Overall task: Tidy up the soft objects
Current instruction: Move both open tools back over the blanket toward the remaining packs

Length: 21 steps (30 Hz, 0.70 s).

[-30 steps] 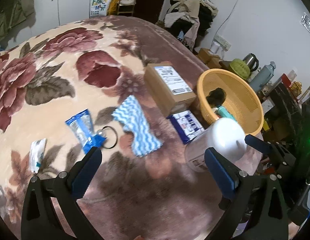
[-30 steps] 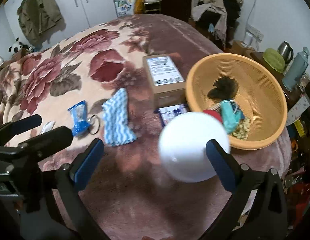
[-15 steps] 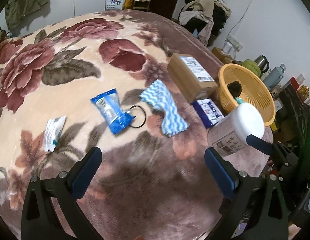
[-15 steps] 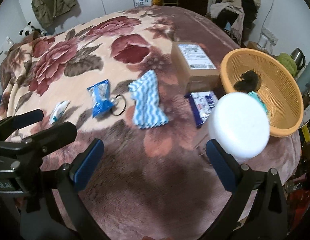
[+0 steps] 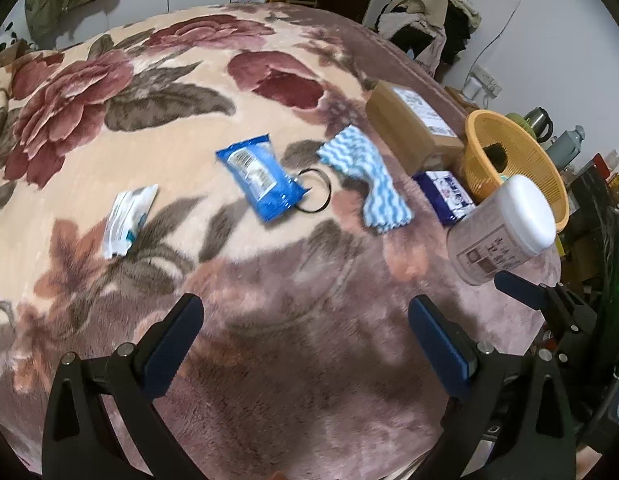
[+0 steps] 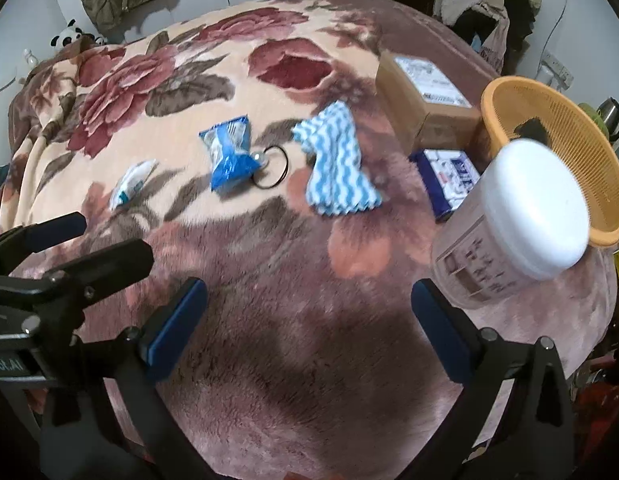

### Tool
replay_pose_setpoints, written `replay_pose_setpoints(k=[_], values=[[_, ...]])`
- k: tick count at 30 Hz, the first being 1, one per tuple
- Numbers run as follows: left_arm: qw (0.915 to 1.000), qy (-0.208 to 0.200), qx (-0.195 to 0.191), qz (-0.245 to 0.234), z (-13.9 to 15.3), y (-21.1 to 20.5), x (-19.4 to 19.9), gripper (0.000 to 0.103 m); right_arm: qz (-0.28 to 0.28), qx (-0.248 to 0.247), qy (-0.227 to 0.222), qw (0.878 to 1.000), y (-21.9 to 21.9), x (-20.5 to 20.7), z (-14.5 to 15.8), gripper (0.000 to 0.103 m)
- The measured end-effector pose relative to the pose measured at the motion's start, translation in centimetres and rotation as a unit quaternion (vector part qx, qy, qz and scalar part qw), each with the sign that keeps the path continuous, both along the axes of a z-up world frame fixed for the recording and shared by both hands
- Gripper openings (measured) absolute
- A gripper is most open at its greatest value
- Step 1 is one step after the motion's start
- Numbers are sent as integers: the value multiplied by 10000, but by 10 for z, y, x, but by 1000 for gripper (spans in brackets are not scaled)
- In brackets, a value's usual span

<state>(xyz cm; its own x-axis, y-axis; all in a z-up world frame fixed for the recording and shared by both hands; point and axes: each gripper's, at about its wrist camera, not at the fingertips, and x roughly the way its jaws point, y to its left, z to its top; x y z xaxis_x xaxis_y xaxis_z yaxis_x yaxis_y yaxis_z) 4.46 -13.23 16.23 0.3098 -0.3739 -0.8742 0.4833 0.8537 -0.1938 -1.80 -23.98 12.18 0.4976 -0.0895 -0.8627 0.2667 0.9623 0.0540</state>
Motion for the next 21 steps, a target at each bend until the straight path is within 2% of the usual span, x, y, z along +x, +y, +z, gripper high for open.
replay_pose_setpoints(k=[21], values=[[9987, 379, 236, 235, -55, 41, -6, 102, 119, 139, 431, 9989, 23, -1, -48, 103]])
